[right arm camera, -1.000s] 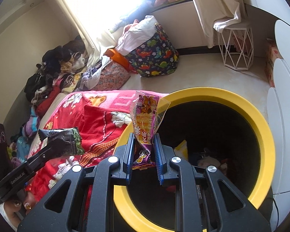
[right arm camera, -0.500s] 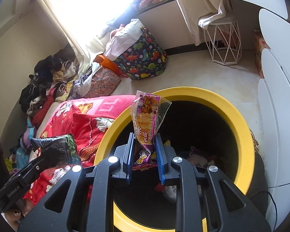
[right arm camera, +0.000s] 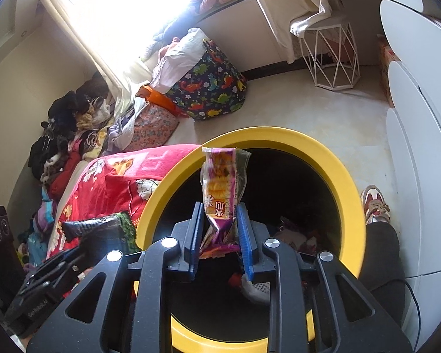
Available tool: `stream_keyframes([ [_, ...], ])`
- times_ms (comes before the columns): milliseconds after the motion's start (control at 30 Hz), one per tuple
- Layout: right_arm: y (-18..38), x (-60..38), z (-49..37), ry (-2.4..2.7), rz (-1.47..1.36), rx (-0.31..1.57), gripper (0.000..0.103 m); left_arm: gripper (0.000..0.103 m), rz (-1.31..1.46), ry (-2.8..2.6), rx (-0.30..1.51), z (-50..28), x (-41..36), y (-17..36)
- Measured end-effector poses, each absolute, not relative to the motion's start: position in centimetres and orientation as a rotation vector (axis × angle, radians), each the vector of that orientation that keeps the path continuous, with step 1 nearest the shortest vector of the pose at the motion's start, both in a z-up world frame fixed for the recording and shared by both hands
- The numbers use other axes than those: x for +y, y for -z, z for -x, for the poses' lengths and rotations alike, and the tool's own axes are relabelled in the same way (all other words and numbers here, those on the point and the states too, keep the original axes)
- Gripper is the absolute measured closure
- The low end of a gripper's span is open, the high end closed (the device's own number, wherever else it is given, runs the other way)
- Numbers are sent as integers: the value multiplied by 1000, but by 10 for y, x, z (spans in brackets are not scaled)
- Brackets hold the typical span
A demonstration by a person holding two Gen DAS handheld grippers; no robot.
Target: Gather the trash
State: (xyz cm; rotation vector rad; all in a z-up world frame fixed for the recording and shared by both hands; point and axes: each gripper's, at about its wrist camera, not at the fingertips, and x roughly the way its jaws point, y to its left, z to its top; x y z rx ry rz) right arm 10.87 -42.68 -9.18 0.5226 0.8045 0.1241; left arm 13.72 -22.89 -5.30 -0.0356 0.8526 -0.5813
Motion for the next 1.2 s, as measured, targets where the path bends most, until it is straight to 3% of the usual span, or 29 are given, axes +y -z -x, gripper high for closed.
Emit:
stream_keyframes([
  [300,86,-440,-99,-93,-538,774,63,89,13,596,867,-136,-243,57],
  [533,76,-446,-87,-72,-543,738,50,63,22,582,857,-133,-242,56],
  [633,72,-446,-82,-67,-537,728,40,56,30,575,851,-130,-238,55],
  [833,62,-440,-70,-62,-508,699,29,24,39,539,821,-123,-226,48],
  [1000,50,-430,-61,-57,-459,659,24,13,33,500,792,-116,-209,39],
  [1200,34,-408,-41,-56,-388,574,14,11,57,446,760,-106,-180,28],
])
